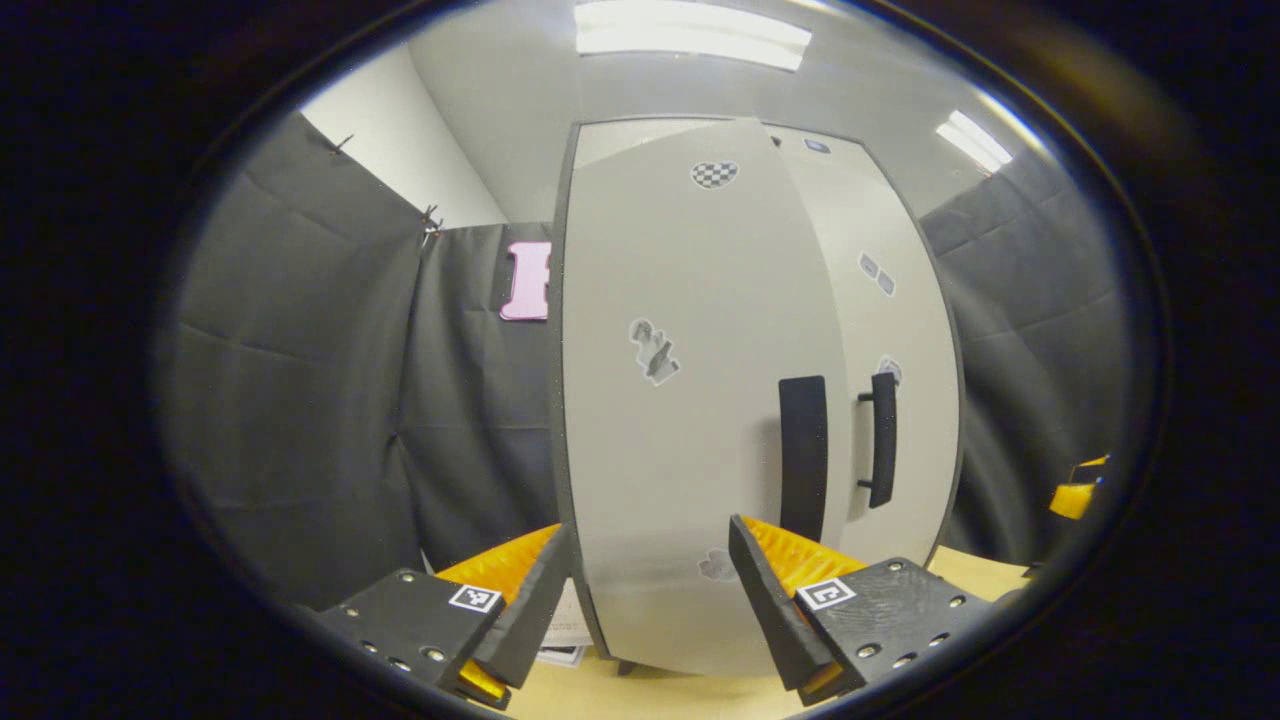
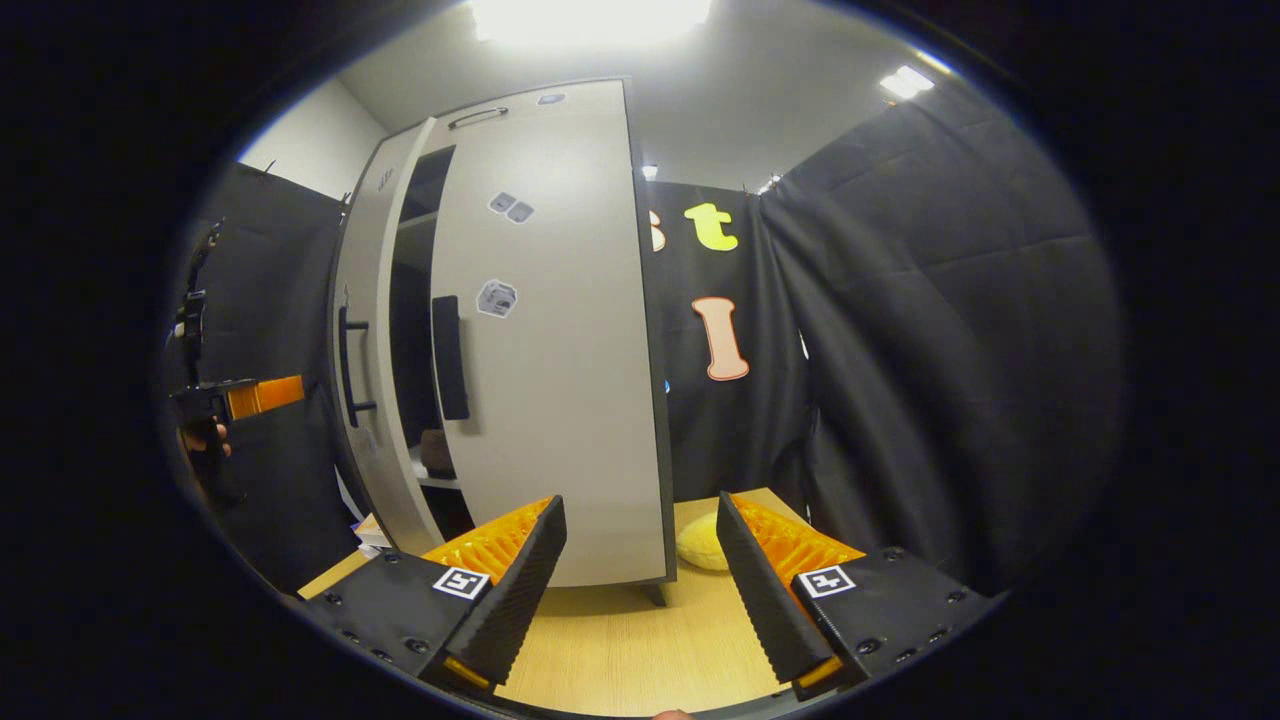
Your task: Grab one shoe with the right hand and put it into the shoe cabinet, grab the other shoe with the left hand and put it into the shoe cabinet; then close the right door with the right hand and the left door with the left hand.
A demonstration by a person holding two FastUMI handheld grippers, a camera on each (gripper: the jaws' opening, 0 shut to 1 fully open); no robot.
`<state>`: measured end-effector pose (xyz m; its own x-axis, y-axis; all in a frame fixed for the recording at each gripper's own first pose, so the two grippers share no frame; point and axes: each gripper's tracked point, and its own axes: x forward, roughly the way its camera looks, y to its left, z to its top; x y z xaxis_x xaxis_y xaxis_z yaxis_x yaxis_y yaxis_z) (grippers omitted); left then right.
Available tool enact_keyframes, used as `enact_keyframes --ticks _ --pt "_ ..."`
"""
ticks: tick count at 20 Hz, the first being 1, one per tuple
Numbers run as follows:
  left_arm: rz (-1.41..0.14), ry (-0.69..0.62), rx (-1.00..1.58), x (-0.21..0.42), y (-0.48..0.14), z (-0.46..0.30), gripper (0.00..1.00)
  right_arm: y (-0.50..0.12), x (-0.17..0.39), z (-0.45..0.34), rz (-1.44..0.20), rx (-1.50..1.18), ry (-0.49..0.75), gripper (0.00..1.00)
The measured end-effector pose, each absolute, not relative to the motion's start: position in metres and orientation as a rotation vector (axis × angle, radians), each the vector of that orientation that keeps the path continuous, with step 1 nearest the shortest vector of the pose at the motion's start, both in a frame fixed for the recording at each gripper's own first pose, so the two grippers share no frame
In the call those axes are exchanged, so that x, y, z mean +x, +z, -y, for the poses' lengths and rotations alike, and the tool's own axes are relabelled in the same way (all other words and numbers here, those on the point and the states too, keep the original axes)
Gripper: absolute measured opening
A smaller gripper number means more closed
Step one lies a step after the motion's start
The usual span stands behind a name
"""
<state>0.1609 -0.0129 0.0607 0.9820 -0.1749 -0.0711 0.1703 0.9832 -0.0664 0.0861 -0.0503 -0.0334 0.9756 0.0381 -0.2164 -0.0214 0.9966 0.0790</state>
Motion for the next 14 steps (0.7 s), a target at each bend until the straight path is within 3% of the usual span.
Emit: enact_keyframes --ticks 14 --pt "-0.069 -0.118 -0.028 0.059 0.055 -0.04 0.98 0.002 0.047 0.029 -0.135 0.05 0.084 0.96"
